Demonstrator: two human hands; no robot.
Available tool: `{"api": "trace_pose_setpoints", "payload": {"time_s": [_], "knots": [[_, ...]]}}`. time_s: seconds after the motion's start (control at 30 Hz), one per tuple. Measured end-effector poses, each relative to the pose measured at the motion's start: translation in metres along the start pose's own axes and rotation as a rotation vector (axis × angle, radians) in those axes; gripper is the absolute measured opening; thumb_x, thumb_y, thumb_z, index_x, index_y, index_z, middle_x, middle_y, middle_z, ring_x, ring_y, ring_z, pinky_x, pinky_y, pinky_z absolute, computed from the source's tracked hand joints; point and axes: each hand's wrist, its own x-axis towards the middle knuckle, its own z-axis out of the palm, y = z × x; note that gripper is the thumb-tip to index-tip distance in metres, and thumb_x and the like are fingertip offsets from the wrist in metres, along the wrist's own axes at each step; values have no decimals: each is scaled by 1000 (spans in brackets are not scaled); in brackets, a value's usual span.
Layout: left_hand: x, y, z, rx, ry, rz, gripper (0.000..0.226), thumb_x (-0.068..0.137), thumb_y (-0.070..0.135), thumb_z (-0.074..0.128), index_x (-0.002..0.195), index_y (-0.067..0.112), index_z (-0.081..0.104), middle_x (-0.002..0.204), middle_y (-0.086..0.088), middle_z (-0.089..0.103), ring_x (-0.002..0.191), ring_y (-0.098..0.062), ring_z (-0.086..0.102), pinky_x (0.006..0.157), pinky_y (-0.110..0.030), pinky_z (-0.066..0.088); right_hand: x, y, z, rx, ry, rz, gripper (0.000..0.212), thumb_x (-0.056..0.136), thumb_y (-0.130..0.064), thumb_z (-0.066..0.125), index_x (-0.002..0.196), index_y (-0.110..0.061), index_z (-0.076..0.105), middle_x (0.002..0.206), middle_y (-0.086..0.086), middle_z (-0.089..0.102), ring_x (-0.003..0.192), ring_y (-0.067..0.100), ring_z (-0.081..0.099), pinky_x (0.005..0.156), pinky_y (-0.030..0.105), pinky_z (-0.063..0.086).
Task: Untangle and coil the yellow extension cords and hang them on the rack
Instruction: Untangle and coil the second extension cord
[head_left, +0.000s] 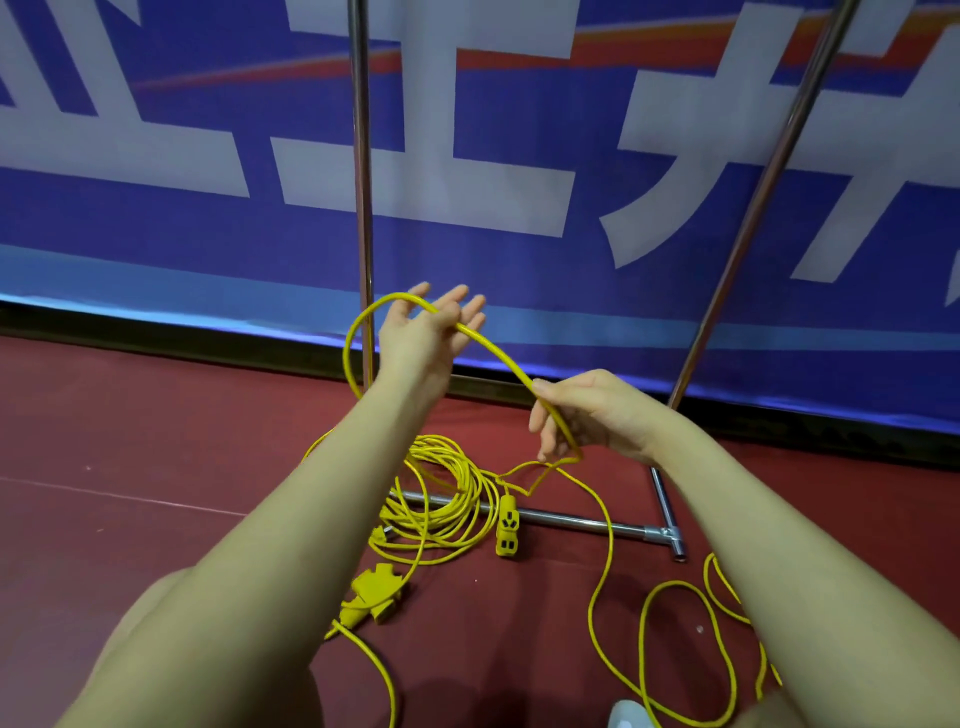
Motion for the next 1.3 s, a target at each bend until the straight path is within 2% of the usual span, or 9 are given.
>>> {"api": "trace_pose_setpoints", "payload": {"time_s": [0.17,0.37,0.53,0.7,0.83,0.93,1.13,1.2,1.3], "knots": [[3,5,-9,-57,61,-46,54,91,-13,48,138,1,25,104,-22,60,81,-28,68,78,-36,57,0,8,-7,47,66,-2,29,96,-24,49,78,-6,63,60,7,63,55,19,64,55,23,46],[-27,-20,13,116,-119,-120,52,88,-15,48,133,1,26,96,-18,65,82,-23,69,77,-32,57,5,1,3,178,145,-45,30,98,-29,46,84,-8,63,61,4,64,52,16,64,50,20,48],[-11,-3,6,-16,28,34,49,88,-17,46,128,5,27,98,-20,62,84,-26,67,69,-30,59,1,1,2,156,49,-54,32,98,-25,44,85,-3,63,61,7,64,56,20,65,55,23,50],[-1,13,-11,-79,111,73,50,89,-17,46,133,0,29,101,-23,61,98,-35,64,78,-36,57,-2,14,-6,148,84,-65,18,93,-8,51,86,-1,65,64,7,65,58,18,64,66,26,54],[-7,8,-5,25,3,-98,28,91,-7,52,116,-1,42,105,-18,61,86,-27,67,77,-35,57,0,11,-2,157,91,-82,18,93,-9,51,86,-2,65,63,5,65,52,15,62,60,23,55],[-23,-8,5,84,-72,-191,44,89,-11,51,126,3,31,97,-18,62,78,-24,68,71,-33,58,2,4,6,159,52,-115,16,90,-16,54,86,-5,66,63,4,66,51,14,62,58,24,50],[-13,3,3,17,18,-4,49,91,-15,44,135,-2,26,96,-21,60,82,-29,66,73,-32,58,2,2,6,211,-10,-81,26,96,-18,46,86,-2,64,64,7,66,57,19,66,59,22,53],[-5,14,-5,-57,90,37,45,91,-16,45,130,-3,29,98,-23,60,85,-31,66,74,-33,58,0,5,4,197,-20,-40,27,96,-17,46,85,-1,63,63,7,66,58,19,66,59,22,54],[-1,20,-14,-51,143,-33,9,92,-11,46,99,-6,48,113,-22,56,88,-27,65,79,-32,57,0,10,0,207,28,-36,22,95,-13,47,85,-2,63,63,6,66,59,18,67,58,21,53]]}}
